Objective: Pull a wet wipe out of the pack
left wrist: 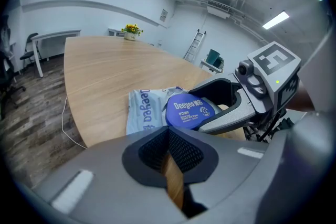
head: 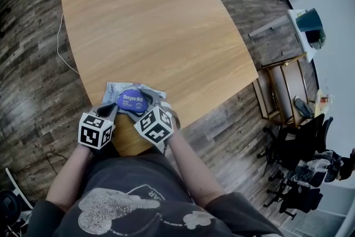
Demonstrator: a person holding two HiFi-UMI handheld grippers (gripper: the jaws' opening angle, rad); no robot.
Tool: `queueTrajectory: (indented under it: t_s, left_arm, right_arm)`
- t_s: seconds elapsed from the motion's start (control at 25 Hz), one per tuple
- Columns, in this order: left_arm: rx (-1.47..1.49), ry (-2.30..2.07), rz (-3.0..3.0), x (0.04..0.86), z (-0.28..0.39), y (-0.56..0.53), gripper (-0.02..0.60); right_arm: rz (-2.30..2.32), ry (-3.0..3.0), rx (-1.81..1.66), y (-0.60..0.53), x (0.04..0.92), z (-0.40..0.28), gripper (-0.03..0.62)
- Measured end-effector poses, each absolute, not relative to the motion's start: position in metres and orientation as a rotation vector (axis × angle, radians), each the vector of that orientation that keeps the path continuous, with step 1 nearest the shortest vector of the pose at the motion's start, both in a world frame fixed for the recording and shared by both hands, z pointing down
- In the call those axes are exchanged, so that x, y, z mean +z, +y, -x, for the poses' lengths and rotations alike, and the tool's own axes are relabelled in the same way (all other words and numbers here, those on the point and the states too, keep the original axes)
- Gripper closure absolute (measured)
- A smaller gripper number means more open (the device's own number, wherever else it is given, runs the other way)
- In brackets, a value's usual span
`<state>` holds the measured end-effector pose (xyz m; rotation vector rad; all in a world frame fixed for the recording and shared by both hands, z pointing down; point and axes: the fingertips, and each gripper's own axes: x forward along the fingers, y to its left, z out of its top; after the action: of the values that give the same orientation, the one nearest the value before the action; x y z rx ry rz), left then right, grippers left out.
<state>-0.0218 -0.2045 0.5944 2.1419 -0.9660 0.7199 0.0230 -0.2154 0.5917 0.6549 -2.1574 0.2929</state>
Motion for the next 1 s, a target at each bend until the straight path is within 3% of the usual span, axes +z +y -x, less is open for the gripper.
queueTrajectory:
  t_s: [1.0]
  left_arm:
    - [0.726,-0.975,-2.124,0.5963,0.0225,-0.2072,0.565]
  right_arm:
    - [-0.612,-2.19,0.411,-0.2186,0.5875,-0.0233,0.264]
